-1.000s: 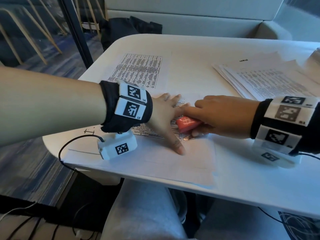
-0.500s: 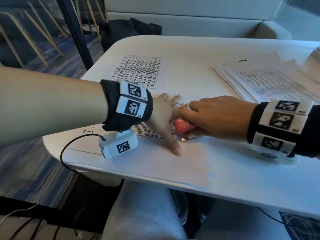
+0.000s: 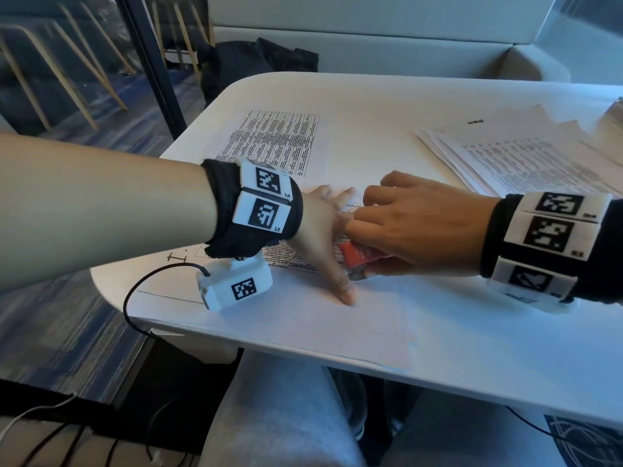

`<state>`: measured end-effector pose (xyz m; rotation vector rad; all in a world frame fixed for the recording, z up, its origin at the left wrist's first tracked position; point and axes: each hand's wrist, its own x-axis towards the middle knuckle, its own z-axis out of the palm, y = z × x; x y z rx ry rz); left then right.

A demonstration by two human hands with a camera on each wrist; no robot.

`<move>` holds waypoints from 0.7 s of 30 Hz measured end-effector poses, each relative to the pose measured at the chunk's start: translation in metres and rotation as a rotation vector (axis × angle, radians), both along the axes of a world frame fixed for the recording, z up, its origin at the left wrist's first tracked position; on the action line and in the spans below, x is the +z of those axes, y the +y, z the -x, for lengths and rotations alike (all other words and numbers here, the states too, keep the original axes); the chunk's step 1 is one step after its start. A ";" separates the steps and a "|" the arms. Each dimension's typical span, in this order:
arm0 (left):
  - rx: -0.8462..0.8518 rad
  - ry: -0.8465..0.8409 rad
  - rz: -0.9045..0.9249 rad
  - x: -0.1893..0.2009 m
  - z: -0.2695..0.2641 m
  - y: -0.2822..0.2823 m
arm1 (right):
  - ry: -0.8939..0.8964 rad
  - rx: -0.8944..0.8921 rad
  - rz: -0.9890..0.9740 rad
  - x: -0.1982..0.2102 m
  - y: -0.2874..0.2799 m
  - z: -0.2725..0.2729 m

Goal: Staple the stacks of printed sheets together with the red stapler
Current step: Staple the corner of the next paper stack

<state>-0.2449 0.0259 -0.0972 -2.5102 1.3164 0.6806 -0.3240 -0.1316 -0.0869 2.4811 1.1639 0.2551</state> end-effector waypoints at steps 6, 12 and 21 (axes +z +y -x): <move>-0.014 -0.005 -0.030 -0.004 -0.003 -0.001 | 0.067 0.119 -0.060 0.003 0.002 0.004; -0.032 -0.057 -0.046 -0.008 -0.003 -0.002 | 0.000 0.227 -0.041 0.004 -0.002 0.006; -0.048 0.000 -0.026 -0.001 0.005 -0.001 | 0.288 -0.130 -0.118 0.012 0.013 0.014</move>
